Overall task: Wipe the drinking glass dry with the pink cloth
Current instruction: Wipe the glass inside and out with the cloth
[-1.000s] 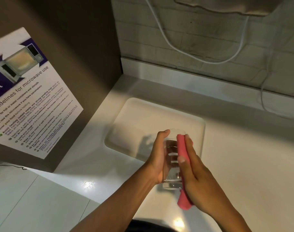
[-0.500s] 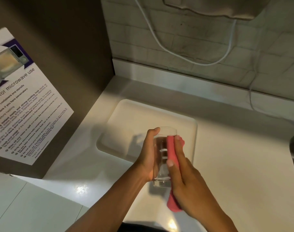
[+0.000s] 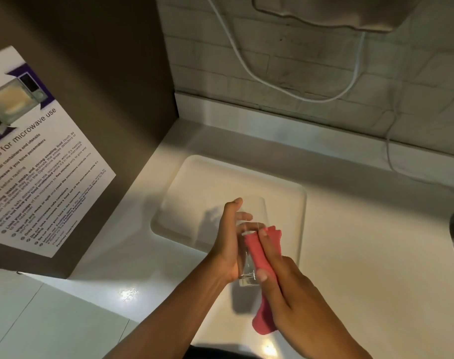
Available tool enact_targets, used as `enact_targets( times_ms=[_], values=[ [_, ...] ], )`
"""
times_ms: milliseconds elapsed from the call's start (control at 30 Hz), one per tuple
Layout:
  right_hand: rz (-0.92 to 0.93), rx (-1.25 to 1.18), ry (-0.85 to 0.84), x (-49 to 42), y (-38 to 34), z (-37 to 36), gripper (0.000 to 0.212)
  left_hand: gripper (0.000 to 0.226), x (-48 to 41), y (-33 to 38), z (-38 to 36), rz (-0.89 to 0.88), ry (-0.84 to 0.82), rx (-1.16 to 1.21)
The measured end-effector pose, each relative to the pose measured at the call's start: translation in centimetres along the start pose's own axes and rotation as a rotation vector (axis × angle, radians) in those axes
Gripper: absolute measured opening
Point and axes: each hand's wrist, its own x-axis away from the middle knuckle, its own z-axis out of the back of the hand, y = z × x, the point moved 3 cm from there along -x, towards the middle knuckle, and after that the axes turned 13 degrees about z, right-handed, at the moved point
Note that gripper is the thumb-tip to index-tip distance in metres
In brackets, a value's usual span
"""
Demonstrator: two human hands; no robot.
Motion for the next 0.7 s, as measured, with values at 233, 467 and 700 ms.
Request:
enact_targets(
  times_ms=[233, 467, 700],
  values=[
    [-0.072, 0.010, 0.037, -2.1, -0.4, 2.7, 0.060, 0.081, 0.0, -1.0, -0.4, 0.006, -0.083, -0.034],
    [-0.046, -0.022, 0.003, -0.8, -0.2, 0.8, 0.056, 0.074, 0.6, -0.4, -0.5, 0.044, -0.034, -0.102],
    [-0.039, -0.020, 0.088, -2.6, 0.8, 2.0, 0.052, 0.084, 1.0, -0.3, -0.9, 0.005, -0.037, -0.136]
  ],
)
